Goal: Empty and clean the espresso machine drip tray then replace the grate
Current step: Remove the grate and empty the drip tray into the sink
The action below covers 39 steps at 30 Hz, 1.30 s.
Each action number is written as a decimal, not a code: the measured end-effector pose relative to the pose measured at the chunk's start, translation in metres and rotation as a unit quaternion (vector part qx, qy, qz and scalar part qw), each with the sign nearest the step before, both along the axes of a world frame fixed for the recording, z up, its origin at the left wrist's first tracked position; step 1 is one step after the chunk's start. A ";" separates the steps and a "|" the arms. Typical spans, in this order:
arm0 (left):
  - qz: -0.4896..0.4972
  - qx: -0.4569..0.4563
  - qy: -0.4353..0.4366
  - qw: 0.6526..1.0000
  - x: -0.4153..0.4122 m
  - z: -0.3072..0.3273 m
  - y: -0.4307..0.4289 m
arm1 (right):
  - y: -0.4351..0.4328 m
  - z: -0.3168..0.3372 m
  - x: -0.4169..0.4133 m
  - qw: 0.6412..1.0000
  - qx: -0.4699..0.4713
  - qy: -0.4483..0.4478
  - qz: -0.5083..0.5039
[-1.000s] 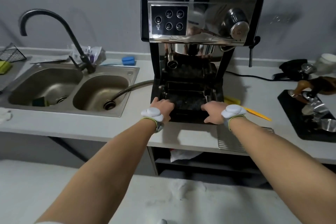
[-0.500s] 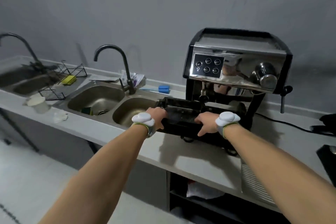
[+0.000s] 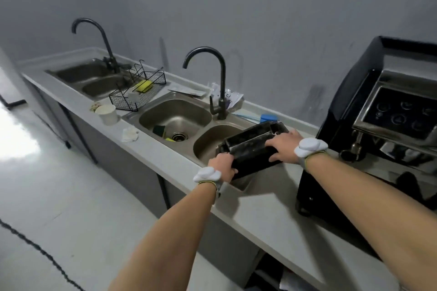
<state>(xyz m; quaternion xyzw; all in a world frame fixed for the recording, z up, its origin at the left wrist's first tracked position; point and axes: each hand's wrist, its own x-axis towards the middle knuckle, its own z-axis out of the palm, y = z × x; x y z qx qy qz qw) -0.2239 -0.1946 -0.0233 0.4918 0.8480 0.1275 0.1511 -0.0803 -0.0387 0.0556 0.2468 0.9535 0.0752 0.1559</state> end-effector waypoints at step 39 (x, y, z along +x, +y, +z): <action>0.266 0.255 -0.305 0.878 -0.046 -0.028 0.090 | 0.015 0.093 -0.218 0.967 0.115 -0.212 0.083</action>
